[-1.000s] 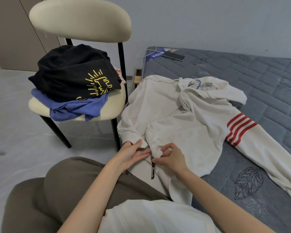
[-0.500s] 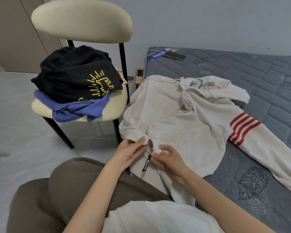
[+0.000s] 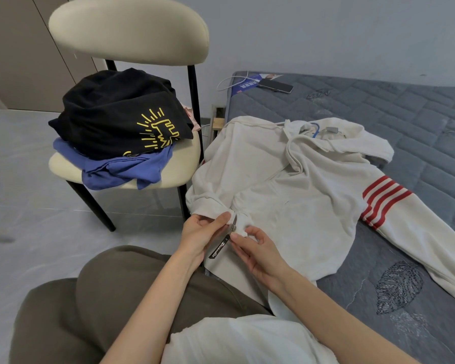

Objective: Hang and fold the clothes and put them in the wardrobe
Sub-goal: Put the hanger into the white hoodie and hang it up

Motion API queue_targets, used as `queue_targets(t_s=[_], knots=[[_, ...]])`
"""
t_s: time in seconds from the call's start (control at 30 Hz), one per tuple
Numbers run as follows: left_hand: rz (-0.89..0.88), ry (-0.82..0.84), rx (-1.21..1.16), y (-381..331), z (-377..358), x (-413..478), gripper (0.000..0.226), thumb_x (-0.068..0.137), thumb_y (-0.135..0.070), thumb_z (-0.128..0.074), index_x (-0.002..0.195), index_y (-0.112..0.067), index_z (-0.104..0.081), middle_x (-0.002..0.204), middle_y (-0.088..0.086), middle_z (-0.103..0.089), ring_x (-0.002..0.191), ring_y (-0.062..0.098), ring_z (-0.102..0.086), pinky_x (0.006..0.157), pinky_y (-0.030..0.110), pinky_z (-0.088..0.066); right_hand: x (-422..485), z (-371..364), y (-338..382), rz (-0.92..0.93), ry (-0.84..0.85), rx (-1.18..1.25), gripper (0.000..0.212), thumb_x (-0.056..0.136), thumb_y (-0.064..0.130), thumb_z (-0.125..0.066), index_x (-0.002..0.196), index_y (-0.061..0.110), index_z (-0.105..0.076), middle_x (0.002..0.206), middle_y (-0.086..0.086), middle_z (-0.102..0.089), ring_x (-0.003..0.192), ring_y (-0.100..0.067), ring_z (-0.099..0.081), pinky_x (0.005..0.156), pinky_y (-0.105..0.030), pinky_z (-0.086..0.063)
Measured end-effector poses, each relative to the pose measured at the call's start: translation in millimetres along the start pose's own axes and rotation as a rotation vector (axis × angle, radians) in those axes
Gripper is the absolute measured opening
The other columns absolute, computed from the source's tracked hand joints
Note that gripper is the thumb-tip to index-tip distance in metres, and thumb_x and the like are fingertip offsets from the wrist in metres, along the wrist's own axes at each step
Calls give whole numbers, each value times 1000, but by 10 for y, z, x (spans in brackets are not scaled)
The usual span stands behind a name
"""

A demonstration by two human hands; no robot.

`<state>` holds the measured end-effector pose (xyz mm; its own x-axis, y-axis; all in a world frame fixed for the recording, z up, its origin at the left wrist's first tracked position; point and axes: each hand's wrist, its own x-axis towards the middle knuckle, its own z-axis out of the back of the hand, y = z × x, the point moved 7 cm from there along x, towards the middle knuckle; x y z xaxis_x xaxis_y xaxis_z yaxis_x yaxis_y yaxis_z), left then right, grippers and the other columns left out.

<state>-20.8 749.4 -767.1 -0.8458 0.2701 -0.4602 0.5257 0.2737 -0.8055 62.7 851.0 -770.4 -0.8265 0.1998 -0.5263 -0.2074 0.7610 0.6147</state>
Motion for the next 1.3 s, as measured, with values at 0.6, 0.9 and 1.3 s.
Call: queue_targets(t_s=[0.6,0.9,1.3], knots=[[-125,77,349,-53,26,-5,30,71,-3,-79,95,-5,-60,88,12,-72,80,20,-70,74,28,-56,-8,73,19,32,-72,85,28,84,-15,-58,91,10,-45,73,-14,-66,65,-16,-70,60,-21,-57],[-111,152,474,-24,37,17,25,76,-1,-74,93,-5,-56,82,10,-69,68,11,-68,66,23,-57,43,130,6,25,-82,80,31,84,-15,-57,82,12,-42,64,-14,-66,62,-18,-70,59,-22,-58],[55,39,225,-12,184,45,27,75,-5,-76,96,-2,-60,76,7,-70,55,9,-64,55,16,-53,-256,-344,298,1052,66,-1827,34,83,35,-64,94,26,-33,72,12,-54,63,-14,-57,48,-28,-41]])
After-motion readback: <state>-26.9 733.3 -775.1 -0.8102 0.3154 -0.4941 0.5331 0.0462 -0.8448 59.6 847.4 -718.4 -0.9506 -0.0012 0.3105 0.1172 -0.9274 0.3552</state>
